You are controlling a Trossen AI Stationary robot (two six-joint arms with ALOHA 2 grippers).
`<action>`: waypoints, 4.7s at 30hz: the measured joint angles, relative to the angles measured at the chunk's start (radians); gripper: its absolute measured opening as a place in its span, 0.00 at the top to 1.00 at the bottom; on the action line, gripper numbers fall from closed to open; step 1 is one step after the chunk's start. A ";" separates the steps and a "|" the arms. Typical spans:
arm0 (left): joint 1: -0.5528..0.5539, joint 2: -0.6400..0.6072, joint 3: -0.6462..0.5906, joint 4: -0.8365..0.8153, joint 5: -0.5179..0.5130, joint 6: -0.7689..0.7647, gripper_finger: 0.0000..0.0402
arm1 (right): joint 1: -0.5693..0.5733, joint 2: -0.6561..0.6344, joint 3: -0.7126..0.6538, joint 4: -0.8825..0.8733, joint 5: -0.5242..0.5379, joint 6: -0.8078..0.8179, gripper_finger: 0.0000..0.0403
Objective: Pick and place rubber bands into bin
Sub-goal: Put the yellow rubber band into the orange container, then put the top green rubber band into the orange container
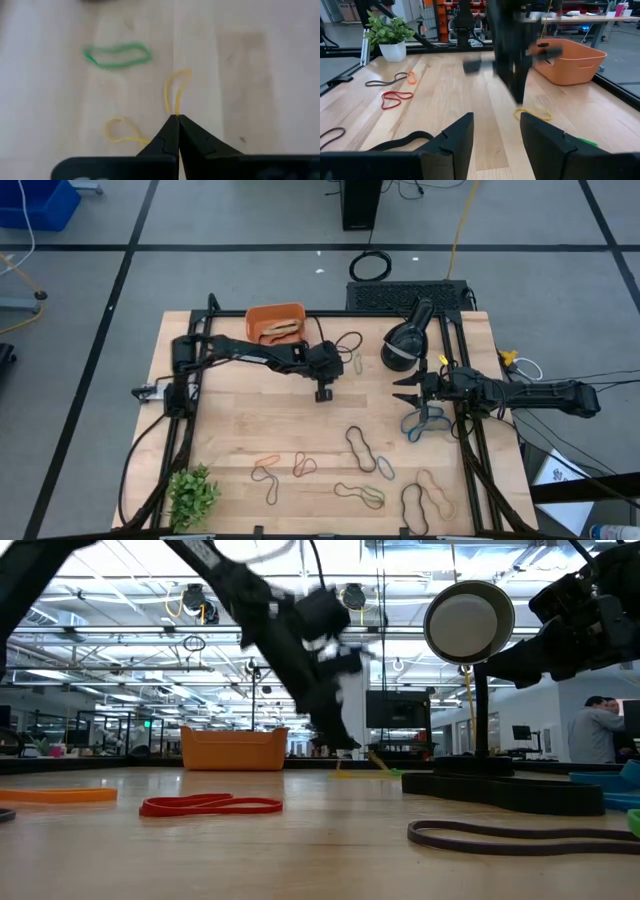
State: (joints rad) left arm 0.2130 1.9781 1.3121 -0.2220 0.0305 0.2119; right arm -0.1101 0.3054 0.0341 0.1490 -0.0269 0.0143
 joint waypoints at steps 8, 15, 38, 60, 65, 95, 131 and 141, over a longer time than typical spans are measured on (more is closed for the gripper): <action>0.002 -0.266 0.001 -0.083 -0.096 -0.011 0.99 | 0.000 0.000 0.000 0.002 0.000 0.000 0.62; 0.018 -0.500 0.001 -0.159 -0.281 -0.006 0.99 | 0.000 0.000 0.000 0.003 0.000 0.000 0.62; 0.289 -0.521 0.001 -0.255 -0.381 -0.077 0.99 | 0.000 0.000 0.000 0.005 0.000 0.000 0.62; 0.395 -0.119 0.001 -0.329 -0.337 -0.132 0.99 | 0.000 0.000 0.000 0.004 0.000 0.000 0.62; 0.396 -0.082 0.001 -0.328 -0.318 -0.133 0.98 | 0.000 0.000 0.000 0.004 0.000 0.000 0.62; 0.393 -0.123 0.002 -0.324 -0.316 -0.175 0.63 | 0.000 0.000 0.000 0.003 0.000 0.000 0.62; 0.125 -0.147 0.002 0.181 0.048 -0.113 0.60 | 0.000 0.000 0.000 0.004 0.001 0.008 0.62; 0.074 0.005 0.006 0.343 -0.044 -0.178 0.60 | 0.000 0.000 0.000 0.004 0.003 0.008 0.62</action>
State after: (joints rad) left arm 0.2873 1.9834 1.3185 0.1206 -0.0130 0.0336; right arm -0.1097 0.3050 0.0340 0.1532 -0.0235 0.0219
